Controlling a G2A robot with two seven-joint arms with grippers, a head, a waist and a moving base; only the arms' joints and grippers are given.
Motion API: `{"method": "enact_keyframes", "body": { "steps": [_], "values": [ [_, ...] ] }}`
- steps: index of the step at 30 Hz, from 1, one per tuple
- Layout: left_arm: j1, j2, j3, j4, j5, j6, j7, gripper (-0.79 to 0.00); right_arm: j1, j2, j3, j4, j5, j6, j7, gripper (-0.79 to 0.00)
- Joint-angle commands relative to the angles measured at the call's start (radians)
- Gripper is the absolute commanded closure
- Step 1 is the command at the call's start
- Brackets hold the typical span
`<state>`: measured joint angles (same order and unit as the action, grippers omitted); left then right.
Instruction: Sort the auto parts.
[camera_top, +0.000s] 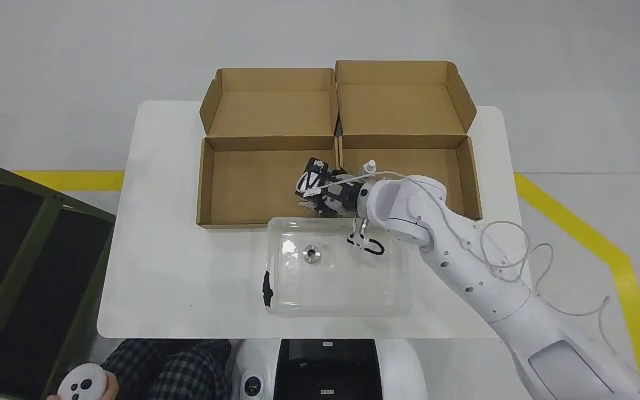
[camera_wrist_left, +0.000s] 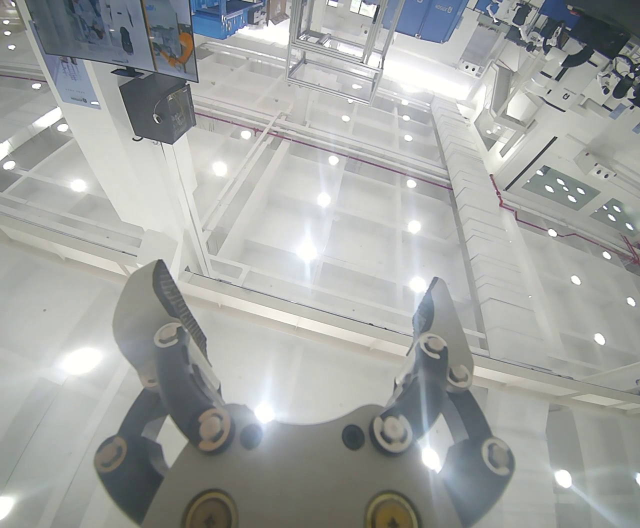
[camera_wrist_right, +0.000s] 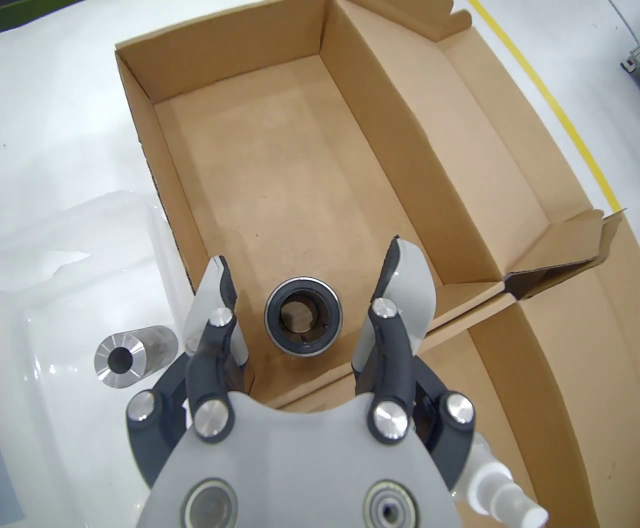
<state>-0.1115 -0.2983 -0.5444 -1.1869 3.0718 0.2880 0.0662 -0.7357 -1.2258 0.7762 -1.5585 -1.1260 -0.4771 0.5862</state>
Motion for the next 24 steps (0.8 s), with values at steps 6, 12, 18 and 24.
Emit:
{"method": "enact_keyframes", "body": {
  "steps": [6,12,18,24],
  "values": [
    [0.000,0.000,0.000,0.000,0.000,0.000,0.000,-0.785,-0.102,0.030,0.075,-0.188,0.004,-0.080,-0.002,-0.557],
    [0.000,0.000,0.000,0.000,0.000,0.000,0.000,-0.785,-0.217,0.054,0.103,-0.323,-0.033,-0.150,0.006,-0.594],
    [0.000,0.000,0.000,0.000,0.000,0.000,0.000,-0.785,-0.318,0.074,0.110,-0.405,-0.109,-0.207,-0.008,-0.588],
    [0.000,0.000,0.000,0.000,0.000,0.000,0.000,-0.785,-0.376,0.085,0.107,-0.412,-0.209,-0.220,-0.033,-0.563]
  ]
}}
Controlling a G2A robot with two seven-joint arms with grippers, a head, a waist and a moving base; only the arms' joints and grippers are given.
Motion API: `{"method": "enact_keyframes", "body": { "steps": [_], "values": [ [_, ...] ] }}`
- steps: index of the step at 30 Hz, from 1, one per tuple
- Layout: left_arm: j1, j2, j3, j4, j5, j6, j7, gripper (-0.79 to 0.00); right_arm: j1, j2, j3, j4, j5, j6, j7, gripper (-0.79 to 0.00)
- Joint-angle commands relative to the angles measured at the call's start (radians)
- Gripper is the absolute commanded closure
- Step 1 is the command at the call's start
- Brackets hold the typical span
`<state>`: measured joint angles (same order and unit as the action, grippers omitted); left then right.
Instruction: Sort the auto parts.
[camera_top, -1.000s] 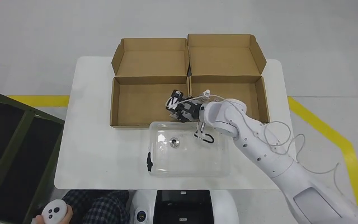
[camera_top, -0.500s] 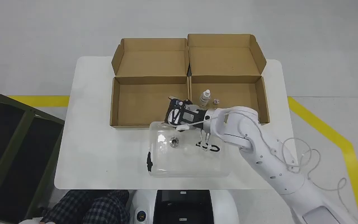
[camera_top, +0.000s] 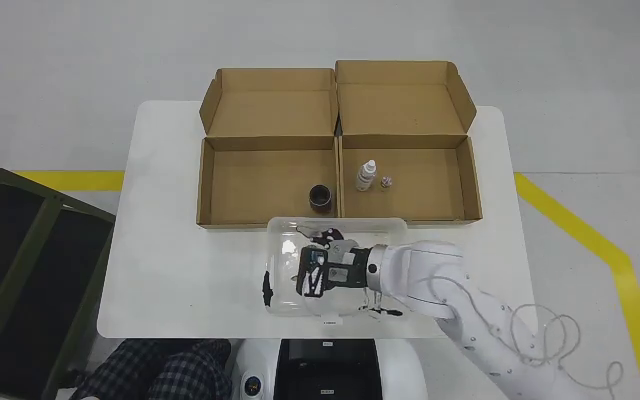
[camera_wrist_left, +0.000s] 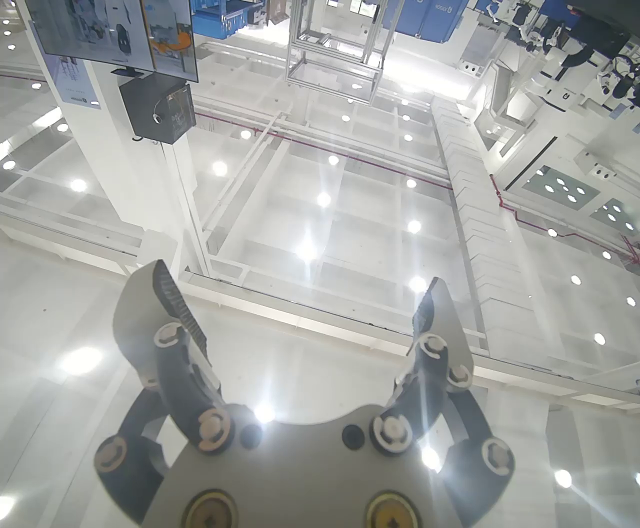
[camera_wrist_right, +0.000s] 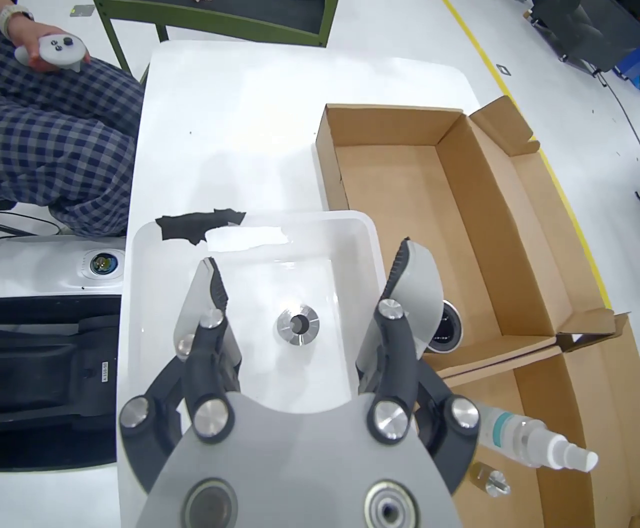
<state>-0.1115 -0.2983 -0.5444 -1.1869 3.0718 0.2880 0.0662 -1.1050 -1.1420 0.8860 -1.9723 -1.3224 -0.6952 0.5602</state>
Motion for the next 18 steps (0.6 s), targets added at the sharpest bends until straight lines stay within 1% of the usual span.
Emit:
{"method": "enact_keyframes", "body": {
  "steps": [1,5,10,18],
  "values": [
    [0.000,0.000,0.000,0.000,0.000,0.000,0.000,-0.785,-0.011,0.002,-0.002,0.005,-0.026,0.001,-0.011,-0.570],
    [0.000,0.000,0.000,0.000,0.000,0.000,0.000,-0.785,-0.023,0.005,-0.002,0.021,-0.105,0.018,-0.031,-0.585],
    [0.000,0.000,0.000,0.000,0.000,0.000,0.000,-0.785,-0.036,0.007,-0.005,0.054,-0.144,0.013,-0.063,-0.610],
    [0.000,0.000,0.000,0.000,0.000,0.000,0.000,-0.785,-0.013,-0.003,-0.035,0.122,-0.150,0.023,-0.071,-0.579]
  ]
}}
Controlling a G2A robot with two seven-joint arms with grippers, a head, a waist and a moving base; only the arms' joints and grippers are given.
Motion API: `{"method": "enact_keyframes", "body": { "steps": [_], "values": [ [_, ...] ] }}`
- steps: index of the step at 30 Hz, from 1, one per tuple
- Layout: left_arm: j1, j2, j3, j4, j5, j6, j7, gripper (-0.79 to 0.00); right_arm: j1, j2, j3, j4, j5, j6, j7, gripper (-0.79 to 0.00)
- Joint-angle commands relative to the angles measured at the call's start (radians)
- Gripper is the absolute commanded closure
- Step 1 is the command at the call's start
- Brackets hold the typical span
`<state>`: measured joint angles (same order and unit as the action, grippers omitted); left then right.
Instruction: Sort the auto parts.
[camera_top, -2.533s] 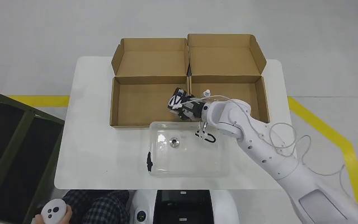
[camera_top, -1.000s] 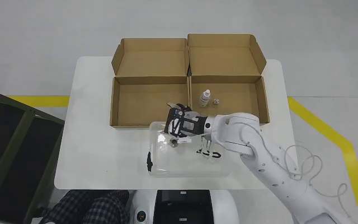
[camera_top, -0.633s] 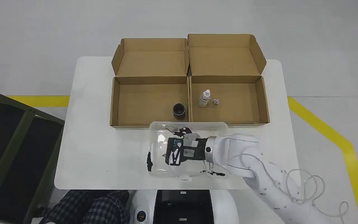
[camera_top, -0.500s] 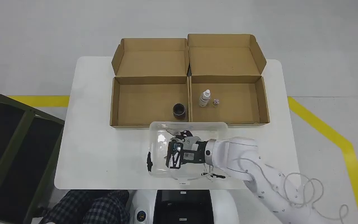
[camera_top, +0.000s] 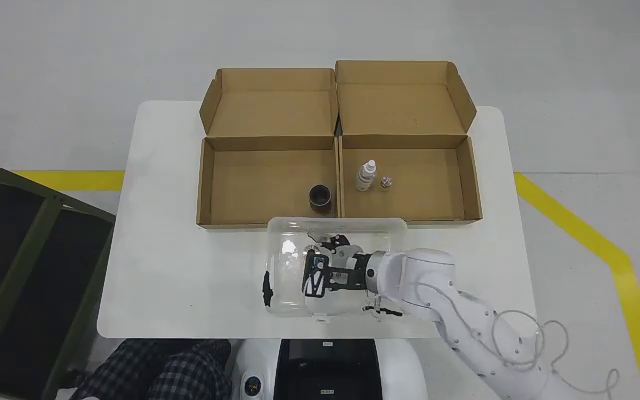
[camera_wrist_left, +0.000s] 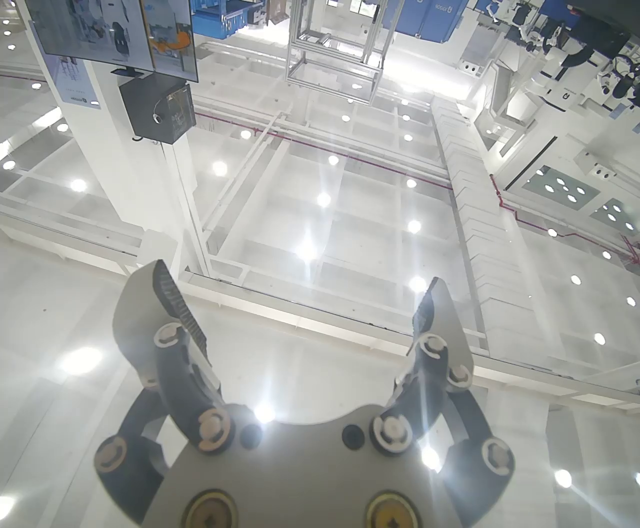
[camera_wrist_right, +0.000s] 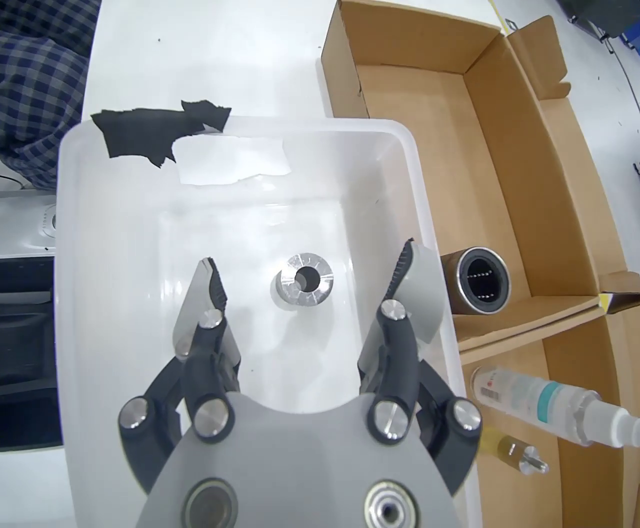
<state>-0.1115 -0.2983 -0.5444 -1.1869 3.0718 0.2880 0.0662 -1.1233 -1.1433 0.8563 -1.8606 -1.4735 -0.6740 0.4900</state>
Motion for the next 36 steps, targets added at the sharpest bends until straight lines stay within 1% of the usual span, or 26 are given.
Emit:
{"method": "enact_keyframes", "body": {
  "steps": [1,5,7,9,11,15,17,20,21,24,26,27,29,30,36],
  "values": [
    [0.000,0.000,0.000,0.000,0.000,0.000,0.000,-0.785,0.012,-0.004,-0.011,0.019,0.001,0.004,-0.001,-0.573],
    [0.000,0.000,0.000,0.000,0.000,0.000,0.000,-0.785,0.035,-0.015,-0.035,0.057,0.004,0.016,0.003,-0.539],
    [0.000,0.000,0.000,0.000,0.000,0.000,0.000,-0.785,0.044,-0.020,-0.048,0.074,0.004,0.020,0.006,-0.459],
    [0.000,0.000,0.000,0.000,0.000,0.000,0.000,-0.785,0.054,-0.024,-0.058,0.095,0.000,0.031,0.013,-0.446],
    [0.000,0.000,0.000,0.000,0.000,0.000,0.000,-0.785,0.063,-0.029,-0.066,0.116,0.004,0.038,0.012,-0.456],
    [0.000,0.000,0.000,0.000,0.000,0.000,0.000,-0.785,0.077,-0.037,-0.079,0.146,0.008,0.042,0.010,-0.499],
    [0.000,0.000,0.000,0.000,0.000,0.000,0.000,-0.785,0.082,-0.040,-0.084,0.156,0.009,0.044,0.009,-0.493],
    [0.000,0.000,0.000,0.000,0.000,0.000,0.000,-0.785,0.089,-0.044,-0.090,0.172,0.015,0.041,0.007,-0.453],
    [0.000,0.000,0.000,0.000,0.000,0.000,0.000,-0.785,0.091,-0.046,-0.092,0.178,0.018,0.040,0.007,-0.391],
    [0.000,0.000,0.000,0.000,0.000,0.000,0.000,-0.785,0.098,-0.049,-0.093,0.191,0.029,0.036,0.006,-0.357],
    [0.000,0.000,0.000,0.000,0.000,0.000,0.000,-0.785,0.100,-0.051,-0.094,0.195,0.032,0.031,0.006,-0.280],
    [0.000,0.000,0.000,0.000,0.000,0.000,0.000,-0.785,0.101,-0.051,-0.094,0.196,0.034,0.029,0.006,-0.215],
    [0.000,0.000,0.000,0.000,0.000,0.000,0.000,-0.785,0.103,-0.052,-0.090,0.195,0.039,0.024,0.005,-0.028],
    [0.000,0.000,0.000,0.000,0.000,0.000,0.000,-0.785,0.103,-0.052,-0.087,0.190,0.042,0.021,0.005,0.000],
    [0.000,0.000,0.000,0.000,0.000,0.000,0.000,-0.785,0.084,-0.044,-0.057,0.132,0.068,-0.003,0.018,0.000]
  ]
}}
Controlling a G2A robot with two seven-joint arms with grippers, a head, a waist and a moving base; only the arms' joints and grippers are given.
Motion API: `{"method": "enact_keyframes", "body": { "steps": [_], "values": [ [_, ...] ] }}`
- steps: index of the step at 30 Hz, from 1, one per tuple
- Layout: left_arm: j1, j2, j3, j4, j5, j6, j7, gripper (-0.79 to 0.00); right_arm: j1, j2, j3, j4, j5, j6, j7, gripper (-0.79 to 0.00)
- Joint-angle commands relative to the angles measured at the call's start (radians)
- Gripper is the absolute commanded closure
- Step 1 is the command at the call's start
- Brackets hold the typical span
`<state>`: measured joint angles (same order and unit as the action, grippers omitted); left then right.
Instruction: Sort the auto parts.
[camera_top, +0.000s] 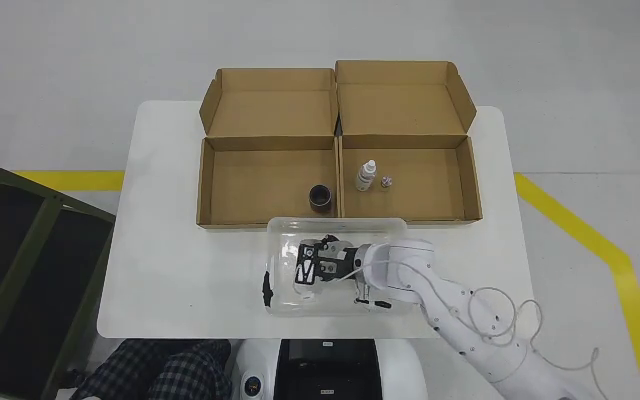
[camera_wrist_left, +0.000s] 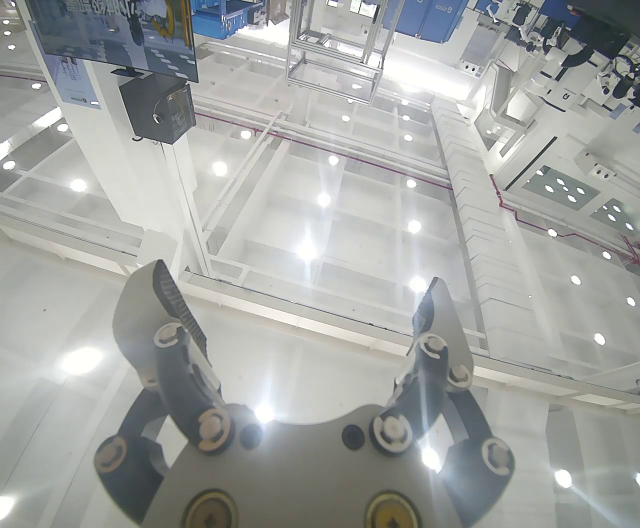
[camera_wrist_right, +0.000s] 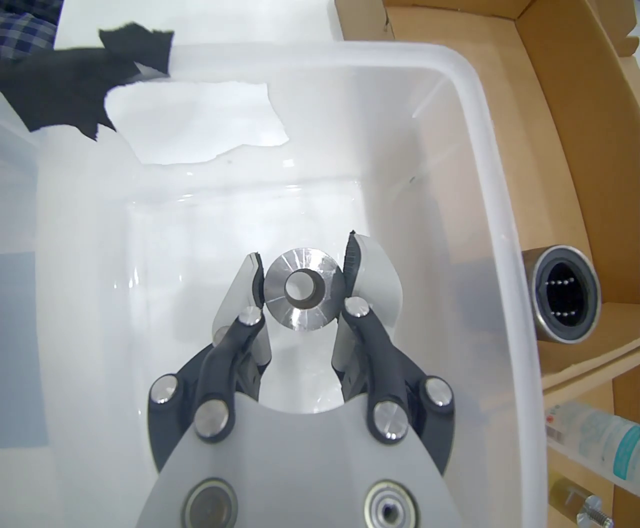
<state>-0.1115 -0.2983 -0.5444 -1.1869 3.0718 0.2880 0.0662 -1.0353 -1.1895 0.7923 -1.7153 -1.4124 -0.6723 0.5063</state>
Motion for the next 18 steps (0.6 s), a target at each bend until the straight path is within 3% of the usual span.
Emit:
{"method": "enact_keyframes", "body": {
  "steps": [1,18],
  "values": [
    [0.000,0.000,0.000,0.000,0.000,0.000,0.000,-0.785,-0.011,0.004,0.015,-0.030,0.016,-0.014,0.000,0.000],
    [0.000,0.000,0.000,0.000,0.000,0.000,0.000,-0.785,-0.128,0.054,0.224,-0.304,0.166,-0.086,0.005,0.000]
  ]
}}
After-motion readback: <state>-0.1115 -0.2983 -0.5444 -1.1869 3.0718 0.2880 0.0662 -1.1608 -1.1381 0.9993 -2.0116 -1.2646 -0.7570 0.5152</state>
